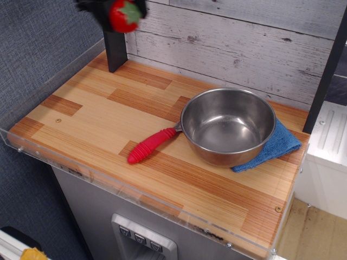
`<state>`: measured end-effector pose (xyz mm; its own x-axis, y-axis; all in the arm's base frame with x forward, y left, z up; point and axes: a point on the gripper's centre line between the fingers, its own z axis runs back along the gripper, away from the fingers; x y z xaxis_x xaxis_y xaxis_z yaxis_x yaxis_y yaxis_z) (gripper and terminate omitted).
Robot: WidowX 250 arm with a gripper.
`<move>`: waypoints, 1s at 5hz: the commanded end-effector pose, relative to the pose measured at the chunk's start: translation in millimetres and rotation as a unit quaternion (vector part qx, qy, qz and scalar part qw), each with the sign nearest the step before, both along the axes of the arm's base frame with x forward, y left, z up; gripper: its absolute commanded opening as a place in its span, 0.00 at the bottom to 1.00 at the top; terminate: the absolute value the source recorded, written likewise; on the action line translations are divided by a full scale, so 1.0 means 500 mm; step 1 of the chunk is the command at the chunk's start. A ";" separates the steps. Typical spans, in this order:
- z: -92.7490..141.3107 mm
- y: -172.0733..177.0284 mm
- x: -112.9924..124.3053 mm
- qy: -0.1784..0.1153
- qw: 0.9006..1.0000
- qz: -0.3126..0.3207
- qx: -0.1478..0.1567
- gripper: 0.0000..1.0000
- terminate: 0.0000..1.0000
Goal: Pick the strawberry and put it into the stainless pot.
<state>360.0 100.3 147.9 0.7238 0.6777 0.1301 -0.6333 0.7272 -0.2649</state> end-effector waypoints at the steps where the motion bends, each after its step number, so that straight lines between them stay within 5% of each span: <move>1: 0.042 -0.126 -0.013 -0.025 0.997 -0.074 -0.002 0.00 0.00; 5: -0.097 -0.306 -0.039 0.073 0.971 -0.227 -0.003 0.00 0.00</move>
